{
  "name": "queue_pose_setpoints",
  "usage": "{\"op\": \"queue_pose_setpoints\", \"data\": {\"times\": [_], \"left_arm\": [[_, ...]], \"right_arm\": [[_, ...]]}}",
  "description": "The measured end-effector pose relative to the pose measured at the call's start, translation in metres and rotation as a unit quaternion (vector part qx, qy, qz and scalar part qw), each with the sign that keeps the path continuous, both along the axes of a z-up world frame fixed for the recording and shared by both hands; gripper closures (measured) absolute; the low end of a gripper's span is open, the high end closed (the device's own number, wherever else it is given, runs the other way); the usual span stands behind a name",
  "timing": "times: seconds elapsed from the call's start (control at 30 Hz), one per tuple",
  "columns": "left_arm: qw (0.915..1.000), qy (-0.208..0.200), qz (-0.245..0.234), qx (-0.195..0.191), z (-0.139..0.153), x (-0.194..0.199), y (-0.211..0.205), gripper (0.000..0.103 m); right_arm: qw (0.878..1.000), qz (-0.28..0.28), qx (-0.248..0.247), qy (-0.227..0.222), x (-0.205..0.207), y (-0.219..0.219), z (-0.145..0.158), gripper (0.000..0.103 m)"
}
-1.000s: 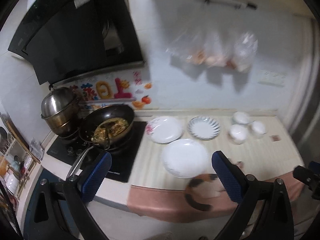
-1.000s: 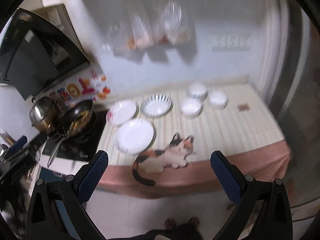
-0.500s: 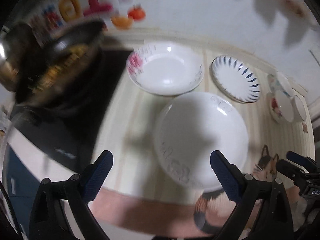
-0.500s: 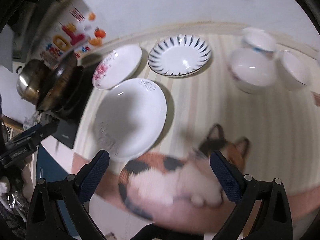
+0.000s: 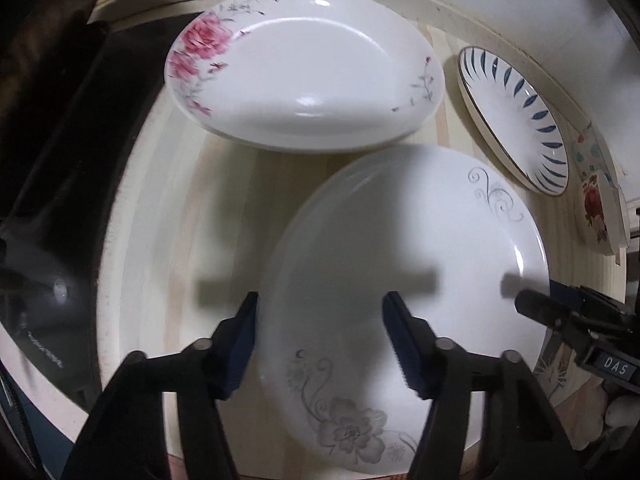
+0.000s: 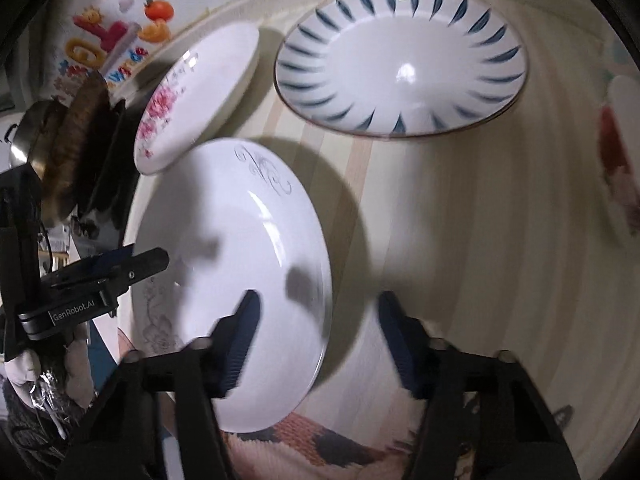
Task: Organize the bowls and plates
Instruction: 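Grasp the rim of the large grey-floral white plate with the right tool, then lift the white plate with the right tool toward the pink-flower plate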
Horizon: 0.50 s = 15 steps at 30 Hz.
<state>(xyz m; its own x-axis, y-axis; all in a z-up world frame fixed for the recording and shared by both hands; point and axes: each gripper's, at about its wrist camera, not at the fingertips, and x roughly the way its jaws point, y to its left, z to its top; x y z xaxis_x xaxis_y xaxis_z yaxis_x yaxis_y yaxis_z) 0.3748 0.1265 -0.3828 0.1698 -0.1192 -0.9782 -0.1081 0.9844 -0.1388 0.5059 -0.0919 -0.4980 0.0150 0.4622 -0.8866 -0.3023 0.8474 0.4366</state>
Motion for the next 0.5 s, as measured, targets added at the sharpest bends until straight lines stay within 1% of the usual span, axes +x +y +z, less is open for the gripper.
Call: {"op": "queue_pose_setpoints", "data": {"times": [0.03,0.07,0.1,0.13,0.23,0.33,0.43,0.5], "left_arm": [[1.0,-0.003,-0.001,0.004,0.001,-0.001,-0.001,0.045],[1.0,-0.004,0.0,0.008,0.002,-0.003,-0.001,0.045],[1.0,-0.004,0.001,0.007,0.003,-0.005,-0.001,0.045],[1.0,-0.004,0.004,0.006,0.005,-0.007,0.0,0.045],[0.9999,-0.004,0.01,0.002,0.008,-0.013,0.001,0.045],[0.9999,-0.006,0.009,0.004,0.014,-0.018,0.0,0.045],[0.9999,-0.011,0.006,0.004,0.025,-0.028,-0.004,0.045],[0.9999,-0.012,0.005,0.003,0.034,-0.032,-0.015,0.045]], "right_arm": [[1.0,0.001,0.006,-0.012,0.0,0.002,0.002,0.055],[1.0,0.006,0.013,-0.007,-0.002,0.005,0.002,0.062],[1.0,0.01,0.017,0.004,-0.001,0.007,-0.001,0.077],[1.0,0.011,0.016,0.01,-0.002,0.01,-0.003,0.077],[1.0,0.014,0.008,-0.004,-0.003,0.013,0.002,0.077],[1.0,0.012,0.01,0.002,-0.003,0.011,0.003,0.077],[1.0,0.009,0.009,0.007,-0.005,0.003,0.006,0.077],[1.0,0.01,0.01,0.008,-0.008,-0.003,0.008,0.077]]}}
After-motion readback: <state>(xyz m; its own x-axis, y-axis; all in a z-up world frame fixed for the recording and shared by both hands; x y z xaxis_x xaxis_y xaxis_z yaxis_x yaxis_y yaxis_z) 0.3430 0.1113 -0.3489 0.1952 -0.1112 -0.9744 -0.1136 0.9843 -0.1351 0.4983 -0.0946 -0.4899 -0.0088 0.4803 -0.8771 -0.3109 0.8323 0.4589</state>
